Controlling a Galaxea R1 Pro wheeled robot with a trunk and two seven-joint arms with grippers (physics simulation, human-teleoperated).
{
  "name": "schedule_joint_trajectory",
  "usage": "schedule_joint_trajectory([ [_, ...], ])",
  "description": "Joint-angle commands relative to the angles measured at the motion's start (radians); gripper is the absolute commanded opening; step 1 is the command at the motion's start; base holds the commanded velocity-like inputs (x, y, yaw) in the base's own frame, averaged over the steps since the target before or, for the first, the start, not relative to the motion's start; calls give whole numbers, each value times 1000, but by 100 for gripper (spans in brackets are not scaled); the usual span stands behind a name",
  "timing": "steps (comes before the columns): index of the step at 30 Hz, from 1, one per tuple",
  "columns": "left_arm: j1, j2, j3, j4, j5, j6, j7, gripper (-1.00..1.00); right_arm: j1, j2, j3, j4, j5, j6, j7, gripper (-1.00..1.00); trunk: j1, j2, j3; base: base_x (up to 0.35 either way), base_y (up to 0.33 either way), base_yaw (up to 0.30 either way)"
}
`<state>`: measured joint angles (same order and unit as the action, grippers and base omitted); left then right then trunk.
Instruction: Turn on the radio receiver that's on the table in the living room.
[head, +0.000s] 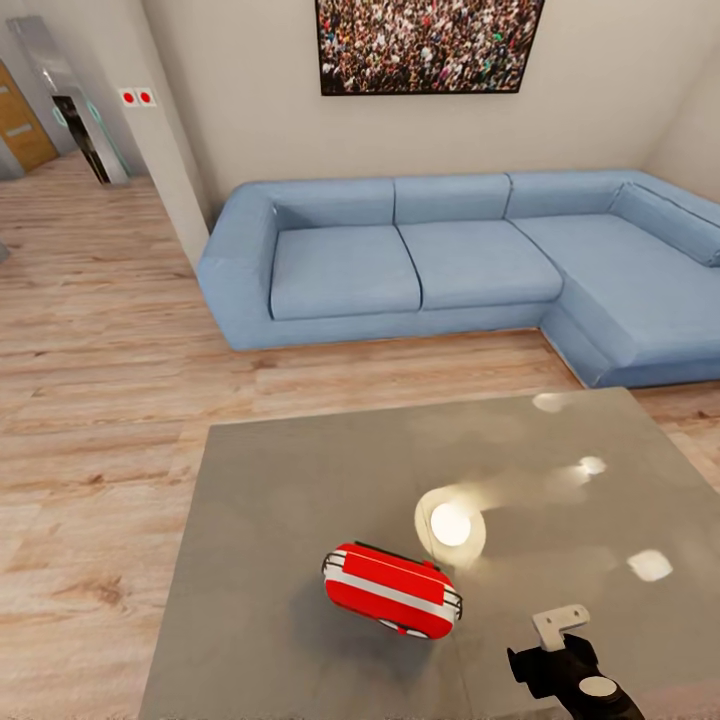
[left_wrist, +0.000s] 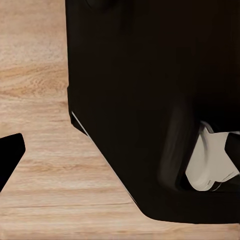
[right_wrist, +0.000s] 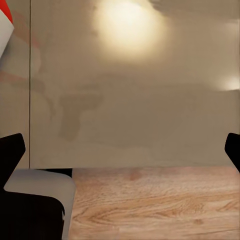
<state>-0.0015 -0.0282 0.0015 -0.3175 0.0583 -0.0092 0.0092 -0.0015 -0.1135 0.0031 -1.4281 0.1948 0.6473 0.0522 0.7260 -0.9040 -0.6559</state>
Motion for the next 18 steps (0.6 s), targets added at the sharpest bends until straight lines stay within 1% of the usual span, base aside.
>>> schedule_joint_trajectory([
  [1, 0, 0, 0, 0, 0, 0, 0, 100, 0, 0, 0, 0, 0, 0, 0, 100, 0, 0, -2, 0, 0, 0],
  [18, 0, 1, 0, 0, 0, 0, 0, 100, 0, 0, 0, 0, 0, 0, -1, 100, 0, 0, -29, 0, 0, 0],
])
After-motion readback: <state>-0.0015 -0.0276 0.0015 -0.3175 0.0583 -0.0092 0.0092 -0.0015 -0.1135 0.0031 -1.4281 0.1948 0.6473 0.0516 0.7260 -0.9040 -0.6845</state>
